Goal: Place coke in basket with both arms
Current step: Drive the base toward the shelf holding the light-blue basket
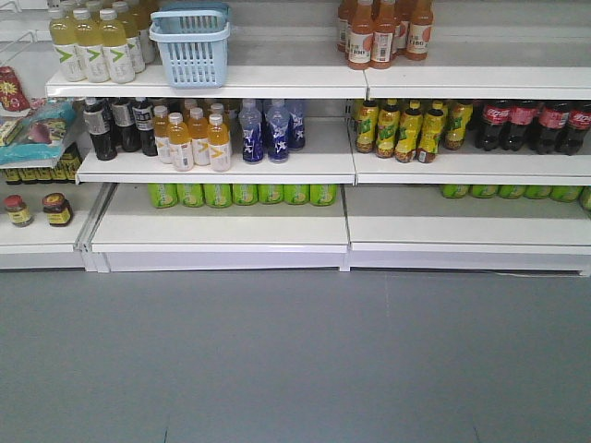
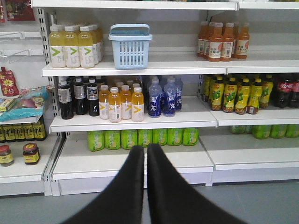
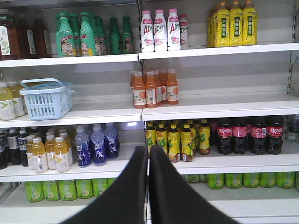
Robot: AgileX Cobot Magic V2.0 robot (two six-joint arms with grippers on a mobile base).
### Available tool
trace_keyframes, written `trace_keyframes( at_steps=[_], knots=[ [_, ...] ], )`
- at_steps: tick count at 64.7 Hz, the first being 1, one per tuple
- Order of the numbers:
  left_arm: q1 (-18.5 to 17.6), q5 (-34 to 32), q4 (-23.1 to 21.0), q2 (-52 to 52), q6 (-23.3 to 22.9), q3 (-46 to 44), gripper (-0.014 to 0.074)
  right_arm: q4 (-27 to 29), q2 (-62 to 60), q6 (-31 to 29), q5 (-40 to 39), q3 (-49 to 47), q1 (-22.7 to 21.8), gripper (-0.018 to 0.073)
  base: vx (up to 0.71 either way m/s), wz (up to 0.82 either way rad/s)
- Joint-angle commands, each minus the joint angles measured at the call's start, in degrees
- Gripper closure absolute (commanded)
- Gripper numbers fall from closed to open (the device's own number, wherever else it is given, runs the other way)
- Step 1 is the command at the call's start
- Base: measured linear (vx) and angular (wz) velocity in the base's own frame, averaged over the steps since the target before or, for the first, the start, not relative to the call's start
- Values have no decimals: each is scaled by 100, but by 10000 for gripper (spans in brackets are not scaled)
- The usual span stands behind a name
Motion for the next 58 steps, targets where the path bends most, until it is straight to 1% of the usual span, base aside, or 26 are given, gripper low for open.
trace_keyframes(
  at_steps=[1, 58],
  knots=[
    [-42, -454, 10, -90, 5, 35, 601, -39, -63, -26, -440, 102, -33, 564, 10, -2],
    [-42, -454, 10, -90, 5, 35, 601, -39, -63, -26, -440, 102, -33, 564, 10, 5]
  ],
)
